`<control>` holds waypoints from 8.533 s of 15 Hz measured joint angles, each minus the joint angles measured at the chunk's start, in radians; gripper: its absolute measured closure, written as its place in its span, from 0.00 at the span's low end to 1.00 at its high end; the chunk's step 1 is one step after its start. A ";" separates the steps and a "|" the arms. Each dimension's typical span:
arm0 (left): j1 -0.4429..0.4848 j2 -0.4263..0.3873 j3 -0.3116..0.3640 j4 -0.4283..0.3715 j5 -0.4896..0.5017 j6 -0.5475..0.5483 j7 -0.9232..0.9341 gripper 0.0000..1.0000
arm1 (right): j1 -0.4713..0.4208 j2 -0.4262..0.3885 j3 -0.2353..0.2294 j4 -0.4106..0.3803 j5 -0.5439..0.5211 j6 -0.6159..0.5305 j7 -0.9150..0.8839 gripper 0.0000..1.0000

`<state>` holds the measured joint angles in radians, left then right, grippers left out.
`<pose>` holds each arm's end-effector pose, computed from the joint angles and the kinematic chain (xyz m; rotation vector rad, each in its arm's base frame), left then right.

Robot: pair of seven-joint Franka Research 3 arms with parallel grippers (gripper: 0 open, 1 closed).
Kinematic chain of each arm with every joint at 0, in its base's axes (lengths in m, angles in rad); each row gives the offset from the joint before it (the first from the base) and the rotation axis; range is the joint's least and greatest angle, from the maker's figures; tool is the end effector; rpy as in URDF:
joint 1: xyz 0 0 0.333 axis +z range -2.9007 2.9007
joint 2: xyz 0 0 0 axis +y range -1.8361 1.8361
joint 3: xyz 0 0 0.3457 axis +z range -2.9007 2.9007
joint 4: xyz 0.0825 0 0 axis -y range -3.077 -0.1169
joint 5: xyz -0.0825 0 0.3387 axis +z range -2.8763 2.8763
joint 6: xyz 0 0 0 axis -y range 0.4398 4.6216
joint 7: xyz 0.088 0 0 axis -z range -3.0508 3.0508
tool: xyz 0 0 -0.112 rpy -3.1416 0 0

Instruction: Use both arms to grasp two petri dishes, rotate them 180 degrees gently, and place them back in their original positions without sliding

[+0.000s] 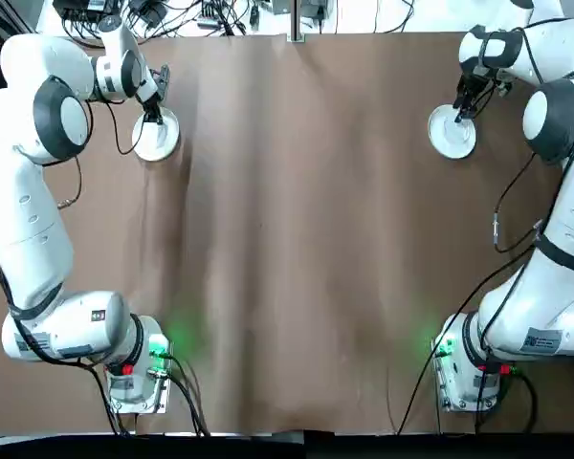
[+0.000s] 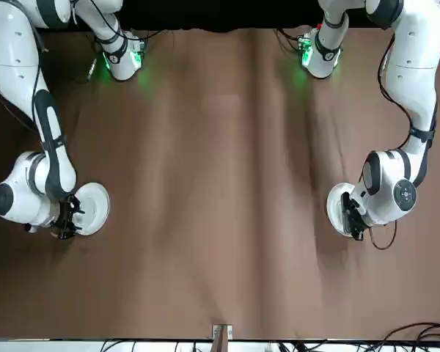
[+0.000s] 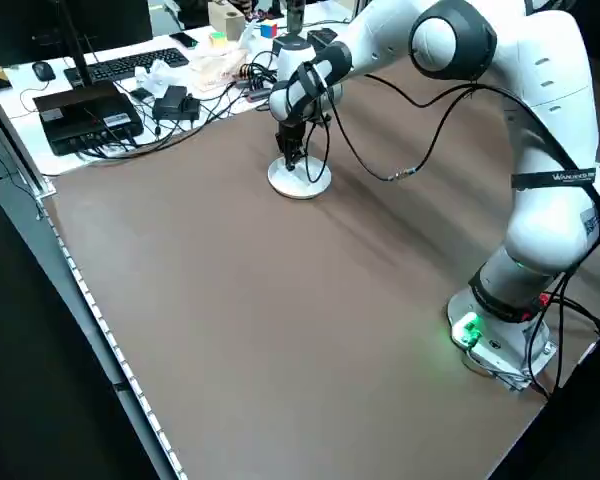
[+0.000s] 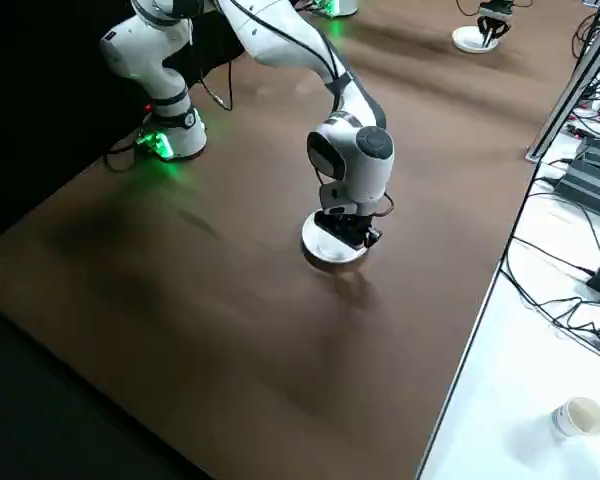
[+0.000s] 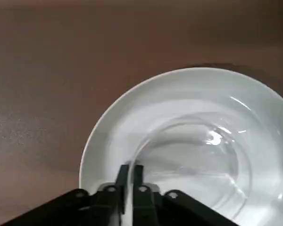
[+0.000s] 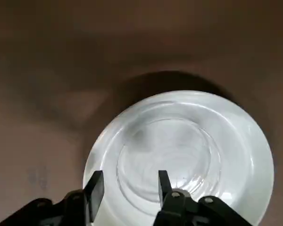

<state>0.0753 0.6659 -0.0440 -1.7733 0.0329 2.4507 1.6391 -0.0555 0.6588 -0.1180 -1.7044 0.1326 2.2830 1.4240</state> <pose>0.6491 0.0240 0.2380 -2.1586 2.2754 -0.0200 0.6451 -0.0988 0.2562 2.0957 -2.3057 -0.1150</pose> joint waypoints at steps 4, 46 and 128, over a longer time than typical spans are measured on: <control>0.005 0.000 0.000 0.000 0.001 0.001 -0.031 0.96 | 0.000 0.020 0.001 0.000 0.000 0.011 0.000 0.45; -0.011 -0.078 -0.006 0.093 -0.015 -0.253 -2.297 0.96 | 0.009 0.001 0.026 0.065 0.000 -0.055 -0.014 0.96; 0.006 -0.329 -0.096 0.152 -0.018 -0.343 -1.715 0.00 | 0.045 -0.222 0.018 -0.095 -0.136 -0.216 -2.991 0.97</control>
<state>0.0815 0.3371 -0.1399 -1.6212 0.0145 2.1076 -0.0762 -0.0103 0.4365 -0.0999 -1.7994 -0.0037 2.0670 -1.5674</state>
